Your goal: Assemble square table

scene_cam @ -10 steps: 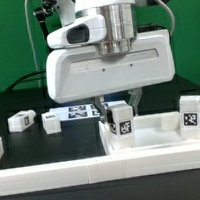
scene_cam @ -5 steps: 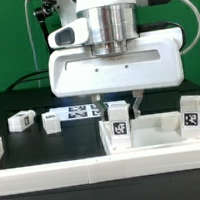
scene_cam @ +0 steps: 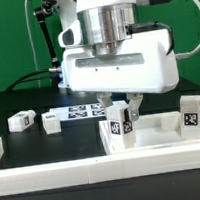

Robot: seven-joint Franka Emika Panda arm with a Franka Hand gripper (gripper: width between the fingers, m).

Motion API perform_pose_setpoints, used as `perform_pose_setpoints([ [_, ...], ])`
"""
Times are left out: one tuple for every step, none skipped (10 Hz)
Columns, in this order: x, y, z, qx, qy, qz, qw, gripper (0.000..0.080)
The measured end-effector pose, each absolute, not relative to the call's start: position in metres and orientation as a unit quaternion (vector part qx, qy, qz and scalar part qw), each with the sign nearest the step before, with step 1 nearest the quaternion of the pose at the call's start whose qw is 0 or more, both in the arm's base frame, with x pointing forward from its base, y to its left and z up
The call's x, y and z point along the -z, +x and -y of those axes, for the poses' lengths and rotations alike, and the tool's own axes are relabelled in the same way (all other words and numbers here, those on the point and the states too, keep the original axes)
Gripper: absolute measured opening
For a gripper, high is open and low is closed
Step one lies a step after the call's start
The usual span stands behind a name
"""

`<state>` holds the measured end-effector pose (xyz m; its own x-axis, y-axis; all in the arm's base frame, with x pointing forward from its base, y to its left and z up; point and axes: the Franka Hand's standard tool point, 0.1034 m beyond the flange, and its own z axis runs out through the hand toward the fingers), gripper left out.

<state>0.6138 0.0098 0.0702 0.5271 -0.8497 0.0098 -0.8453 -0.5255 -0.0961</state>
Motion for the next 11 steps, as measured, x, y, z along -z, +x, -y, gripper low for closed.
perform_pose_setpoints([
  [-0.0703, 0.614, -0.0101, 0.026, -0.853, -0.519, 0.041, 0.0291],
  [-0.0704, 0.6141, -0.0101, 0.026, -0.845, -0.532, 0.042, 0.0291],
  [-0.0704, 0.6141, -0.0102, 0.024, -0.827, -0.56, 0.045, 0.0291],
  [-0.0701, 0.614, -0.0111, 0.022, -0.816, -0.576, 0.047, 0.032],
  [-0.0701, 0.6139, -0.0115, 0.021, -0.816, -0.576, 0.047, 0.0455],
  [-0.0701, 0.6139, -0.0116, 0.022, -0.82, -0.57, 0.047, 0.0455],
  [-0.0702, 0.6138, -0.0124, 0.023, -0.842, -0.537, 0.045, 0.0607],
  [-0.0703, 0.6139, -0.014, 0.024, -0.851, -0.522, 0.045, 0.0636],
  [-0.0704, 0.614, -0.0144, 0.027, -0.878, -0.475, 0.044, 0.0636],
  [-0.0705, 0.614, -0.0144, 0.029, -0.902, -0.429, 0.042, 0.0647],
  [-0.0705, 0.614, -0.0142, 0.032, -0.929, -0.366, 0.04, 0.0647],
])
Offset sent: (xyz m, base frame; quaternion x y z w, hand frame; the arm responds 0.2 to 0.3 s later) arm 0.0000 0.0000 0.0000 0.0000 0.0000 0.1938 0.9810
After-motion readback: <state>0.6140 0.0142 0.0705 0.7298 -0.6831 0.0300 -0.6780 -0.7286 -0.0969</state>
